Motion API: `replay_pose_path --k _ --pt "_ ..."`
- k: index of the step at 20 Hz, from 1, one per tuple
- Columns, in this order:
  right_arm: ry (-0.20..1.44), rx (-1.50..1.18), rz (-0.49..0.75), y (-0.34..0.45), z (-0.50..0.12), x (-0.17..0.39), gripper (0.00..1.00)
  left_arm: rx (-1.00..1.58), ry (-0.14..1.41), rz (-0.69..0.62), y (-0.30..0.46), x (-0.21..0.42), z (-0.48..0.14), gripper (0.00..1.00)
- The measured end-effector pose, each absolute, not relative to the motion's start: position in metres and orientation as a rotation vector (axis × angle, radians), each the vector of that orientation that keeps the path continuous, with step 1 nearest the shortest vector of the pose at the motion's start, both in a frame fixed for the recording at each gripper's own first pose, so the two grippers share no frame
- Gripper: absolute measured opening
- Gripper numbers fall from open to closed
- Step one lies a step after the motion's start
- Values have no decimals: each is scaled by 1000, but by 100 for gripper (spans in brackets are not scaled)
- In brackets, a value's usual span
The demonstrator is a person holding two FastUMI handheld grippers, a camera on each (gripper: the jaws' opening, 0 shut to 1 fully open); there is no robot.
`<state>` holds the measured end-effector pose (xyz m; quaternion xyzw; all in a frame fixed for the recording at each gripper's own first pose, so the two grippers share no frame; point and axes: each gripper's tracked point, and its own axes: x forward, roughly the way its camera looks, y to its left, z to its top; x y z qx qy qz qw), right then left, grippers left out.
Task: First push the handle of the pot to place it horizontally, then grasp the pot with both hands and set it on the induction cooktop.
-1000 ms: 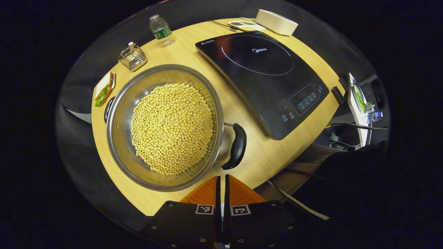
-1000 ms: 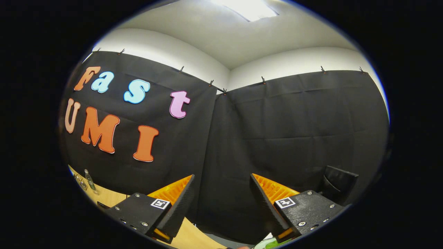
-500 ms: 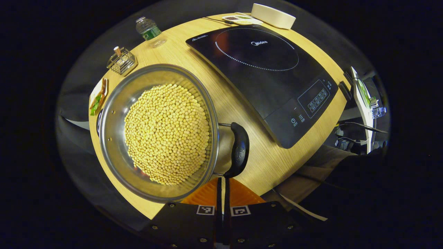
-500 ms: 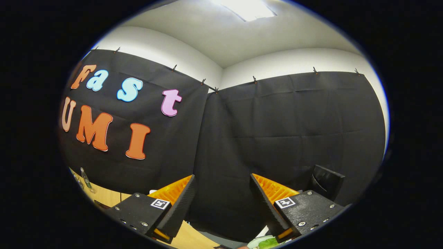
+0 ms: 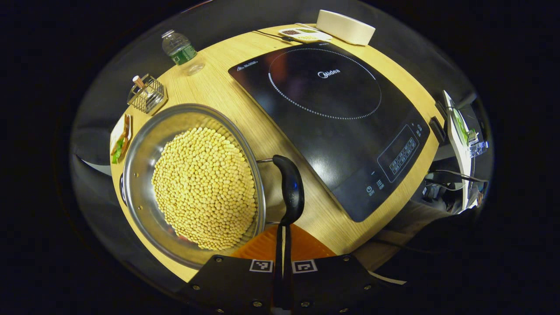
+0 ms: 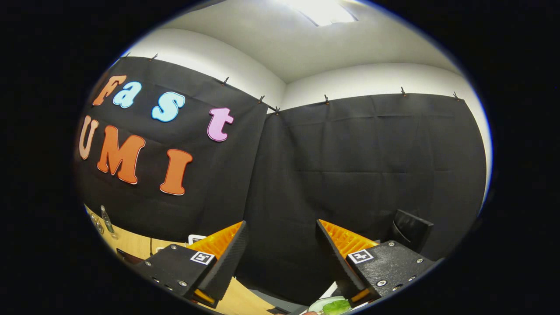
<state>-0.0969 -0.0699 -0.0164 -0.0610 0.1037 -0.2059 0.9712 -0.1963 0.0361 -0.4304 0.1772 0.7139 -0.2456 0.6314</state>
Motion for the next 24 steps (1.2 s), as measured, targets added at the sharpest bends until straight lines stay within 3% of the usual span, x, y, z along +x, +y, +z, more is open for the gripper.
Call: replay_pose_path --k 18,24 --pt "252 -92 -331 -39 -34 -89 95 72 1566 -284 8 -123 -440 2" --pt "268 -70 -282 -18 -42 -81 95 42 1512 -279 -2 -101 -442 2"
